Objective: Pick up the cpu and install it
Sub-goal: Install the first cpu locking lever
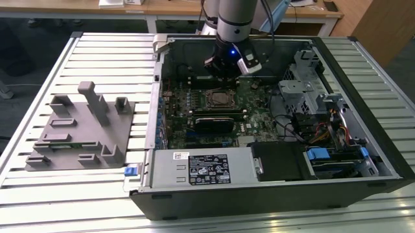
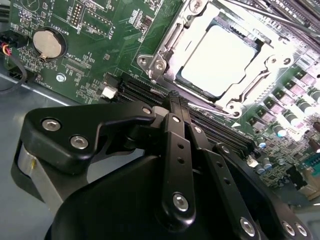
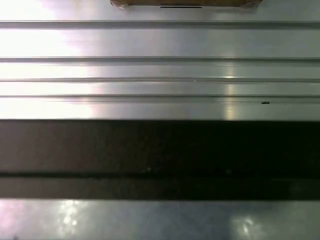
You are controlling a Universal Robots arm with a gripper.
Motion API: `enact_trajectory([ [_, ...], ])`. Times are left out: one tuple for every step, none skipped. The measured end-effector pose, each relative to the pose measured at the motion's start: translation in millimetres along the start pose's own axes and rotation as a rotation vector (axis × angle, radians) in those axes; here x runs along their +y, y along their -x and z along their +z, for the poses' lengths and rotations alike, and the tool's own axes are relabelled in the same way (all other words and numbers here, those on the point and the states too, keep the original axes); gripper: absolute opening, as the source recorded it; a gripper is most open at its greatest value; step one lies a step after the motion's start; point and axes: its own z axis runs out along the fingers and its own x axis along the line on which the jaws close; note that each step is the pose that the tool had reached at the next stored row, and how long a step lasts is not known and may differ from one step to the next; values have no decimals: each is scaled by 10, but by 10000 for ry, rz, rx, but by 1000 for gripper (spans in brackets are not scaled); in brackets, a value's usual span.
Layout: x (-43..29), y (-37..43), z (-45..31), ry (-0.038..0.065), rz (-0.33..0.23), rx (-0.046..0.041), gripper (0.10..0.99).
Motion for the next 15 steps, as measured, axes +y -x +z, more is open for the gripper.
enact_trajectory([
  [0, 2, 7, 0, 5, -1, 106],
  [-1, 5, 14, 0, 9, -1, 106],
  [-2, 8, 22, 0, 14, -2, 106],
  [-2, 10, 28, 0, 16, -2, 106],
  [-3, 11, 35, 0, 18, -2, 106],
  [-3, 13, 42, 0, 19, -2, 106],
  [-4, 14, 49, 0, 20, -2, 106],
  [-4, 15, 55, -1, 21, -2, 106],
  [-5, 16, 61, 0, 21, -2, 106],
  [-5, 17, 63, -1, 22, -2, 106],
  [-5, 17, 63, -2, 23, -1, 106],
  [-5, 17, 63, -3, 23, -1, 106],
  [-5, 17, 64, -3, 23, -1, 106],
  [-5, 17, 63, -1, 22, -2, 106],
  [-5, 17, 59, -1, 22, -2, 106],
])
